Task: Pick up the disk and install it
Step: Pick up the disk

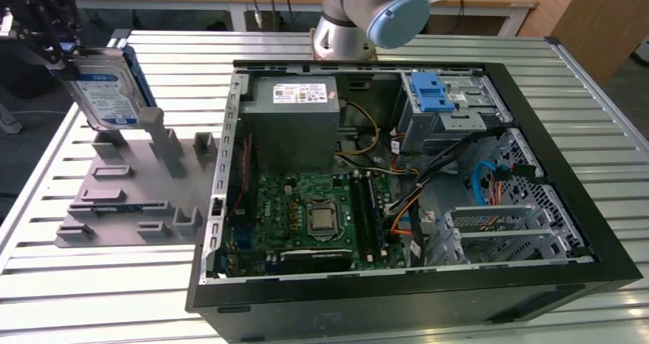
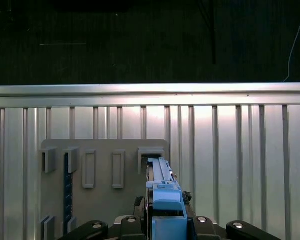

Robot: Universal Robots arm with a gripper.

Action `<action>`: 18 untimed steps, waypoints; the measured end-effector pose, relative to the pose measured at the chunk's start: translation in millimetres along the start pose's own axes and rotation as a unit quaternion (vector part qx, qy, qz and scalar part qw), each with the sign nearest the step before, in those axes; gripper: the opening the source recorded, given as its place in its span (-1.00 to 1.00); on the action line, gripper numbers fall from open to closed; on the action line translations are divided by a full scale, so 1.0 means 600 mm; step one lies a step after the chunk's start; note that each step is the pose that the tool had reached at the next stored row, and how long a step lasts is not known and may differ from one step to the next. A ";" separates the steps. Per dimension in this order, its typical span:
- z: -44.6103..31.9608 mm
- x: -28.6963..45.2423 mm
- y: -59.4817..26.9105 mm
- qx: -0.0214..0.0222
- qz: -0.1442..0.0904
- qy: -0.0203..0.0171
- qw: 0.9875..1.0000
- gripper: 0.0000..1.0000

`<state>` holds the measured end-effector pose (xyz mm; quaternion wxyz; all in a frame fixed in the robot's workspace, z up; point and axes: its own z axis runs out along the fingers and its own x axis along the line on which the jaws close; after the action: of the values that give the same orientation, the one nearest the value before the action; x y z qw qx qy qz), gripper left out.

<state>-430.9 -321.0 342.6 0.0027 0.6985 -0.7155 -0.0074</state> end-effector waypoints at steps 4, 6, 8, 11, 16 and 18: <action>0.000 -0.001 0.000 0.000 0.000 0.000 1.000 -0.27; 0.000 -0.001 0.000 0.000 0.000 0.000 1.000 -0.27; -0.001 -0.001 0.000 0.000 0.000 0.000 1.000 -0.27; -0.003 -0.001 0.000 0.000 0.000 0.000 1.000 -0.27; -0.009 -0.001 0.000 0.000 0.000 0.000 1.000 -0.27; -0.011 -0.001 0.000 0.000 0.000 0.000 1.000 -0.27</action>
<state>-430.9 -320.4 349.5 0.0027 0.6985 -0.7155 -0.0074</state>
